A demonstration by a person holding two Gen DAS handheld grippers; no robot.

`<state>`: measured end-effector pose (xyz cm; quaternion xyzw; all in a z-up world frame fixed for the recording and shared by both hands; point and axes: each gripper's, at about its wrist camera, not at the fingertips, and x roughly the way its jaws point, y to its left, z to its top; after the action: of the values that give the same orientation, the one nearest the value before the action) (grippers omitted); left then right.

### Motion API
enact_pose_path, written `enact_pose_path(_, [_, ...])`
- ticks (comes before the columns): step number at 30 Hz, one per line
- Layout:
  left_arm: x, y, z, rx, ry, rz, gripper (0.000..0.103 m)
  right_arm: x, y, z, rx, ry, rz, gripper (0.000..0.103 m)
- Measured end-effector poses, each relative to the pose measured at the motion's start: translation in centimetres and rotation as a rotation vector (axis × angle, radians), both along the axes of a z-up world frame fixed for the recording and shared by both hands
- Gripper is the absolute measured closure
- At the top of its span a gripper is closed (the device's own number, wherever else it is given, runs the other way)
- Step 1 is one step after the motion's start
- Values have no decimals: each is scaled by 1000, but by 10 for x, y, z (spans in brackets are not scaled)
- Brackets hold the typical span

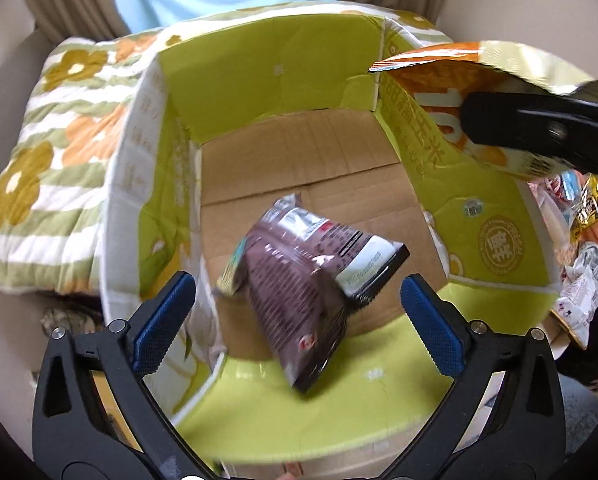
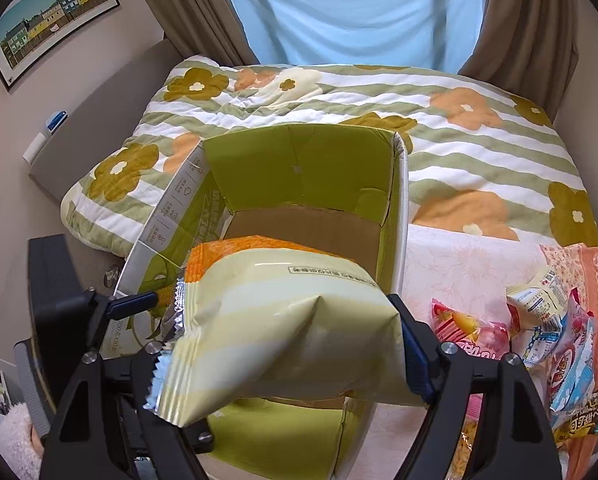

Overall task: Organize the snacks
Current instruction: 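Carry both packets into the yellow-green box and open both tools to release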

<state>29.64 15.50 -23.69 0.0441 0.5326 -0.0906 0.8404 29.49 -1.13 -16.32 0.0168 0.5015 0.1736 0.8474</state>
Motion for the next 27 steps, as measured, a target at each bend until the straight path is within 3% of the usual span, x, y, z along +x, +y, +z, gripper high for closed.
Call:
enact_pose_path(7, [-26,24,16,-14,-37,113,1,3,12,-6,10,-6,45,25])
enact_pose_path(16, [-39,38,30,-24,-72,152,1,0,27,-19,13,-27,79,23])
enact_pose_path(18, [-42,40,33,-32,-76,158,1,-3,27,-21,33,-28,68,17])
enact_pose_path(20, [-47,41,36,-29,-80,157,1,-4,28,-23,29,-20,74,1])
enact_pose_path(27, [-58,46,42,-18,-95,145,1,-22,20,-20,61,-62,43,1])
